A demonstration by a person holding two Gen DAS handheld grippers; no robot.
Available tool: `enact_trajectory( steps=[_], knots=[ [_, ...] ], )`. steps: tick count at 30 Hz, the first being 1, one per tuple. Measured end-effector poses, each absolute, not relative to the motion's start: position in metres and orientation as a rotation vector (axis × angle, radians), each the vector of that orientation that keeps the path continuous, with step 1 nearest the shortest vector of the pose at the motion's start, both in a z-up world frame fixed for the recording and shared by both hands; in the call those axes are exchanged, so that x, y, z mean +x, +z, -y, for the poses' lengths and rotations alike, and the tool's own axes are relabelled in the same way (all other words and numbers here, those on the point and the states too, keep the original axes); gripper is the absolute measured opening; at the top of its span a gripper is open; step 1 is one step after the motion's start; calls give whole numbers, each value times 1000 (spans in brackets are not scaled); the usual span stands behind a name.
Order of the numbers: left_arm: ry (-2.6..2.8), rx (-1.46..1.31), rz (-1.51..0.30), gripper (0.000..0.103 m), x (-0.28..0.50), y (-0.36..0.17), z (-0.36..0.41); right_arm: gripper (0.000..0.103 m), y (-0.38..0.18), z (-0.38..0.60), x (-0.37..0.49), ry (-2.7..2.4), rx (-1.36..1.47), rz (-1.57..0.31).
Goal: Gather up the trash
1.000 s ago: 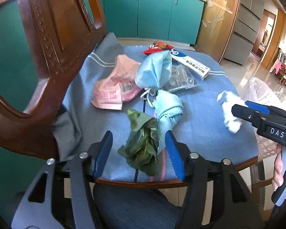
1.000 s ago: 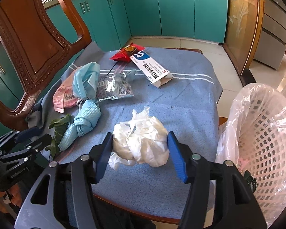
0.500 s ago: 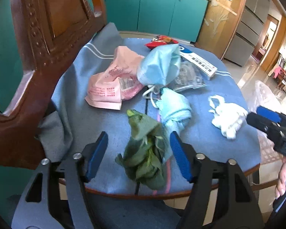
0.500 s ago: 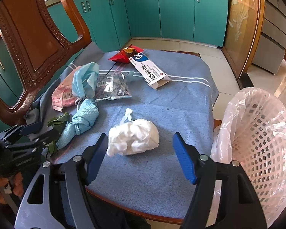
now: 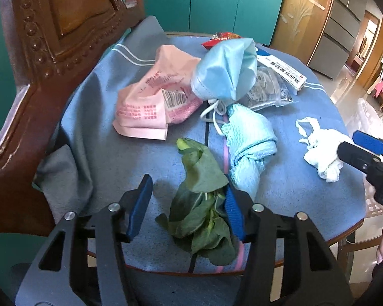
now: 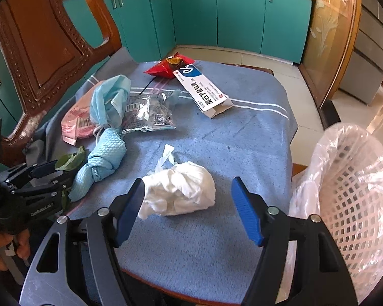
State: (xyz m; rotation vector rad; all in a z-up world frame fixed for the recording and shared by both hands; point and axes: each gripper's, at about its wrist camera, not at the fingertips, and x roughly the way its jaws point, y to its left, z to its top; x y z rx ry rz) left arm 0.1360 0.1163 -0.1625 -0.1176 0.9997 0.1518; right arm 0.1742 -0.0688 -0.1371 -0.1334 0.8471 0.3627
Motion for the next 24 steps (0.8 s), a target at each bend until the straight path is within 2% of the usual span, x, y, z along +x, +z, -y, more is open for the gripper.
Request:
enact_trajectory(
  steps=[9, 11, 12, 14, 16, 19, 24],
  knots=[
    [144, -156, -1004, 60, 139, -169, -118, 71, -156, 42, 180, 381, -226, -847],
    [137, -151, -1004, 56, 139, -170, -117, 71, -159, 37, 178, 397, -242, -854],
    [124, -149, -1001, 49, 139, -171, -117, 71, -160, 35, 177, 406, -244, -857],
    [101, -146, -995, 38, 138, -171, -114, 60, -163, 32, 174, 414, -254, -856],
    [74, -141, -992, 22, 137, -170, -109, 56, -165, 29, 170, 425, -265, -853],
    [71, -118, -981, 16, 137, -166, -102, 53, -162, 29, 165, 436, -264, -830],
    [86, -128, -940, 15, 135, -149, -105, 53, -153, 36, 160, 439, -238, -817]
  ],
)
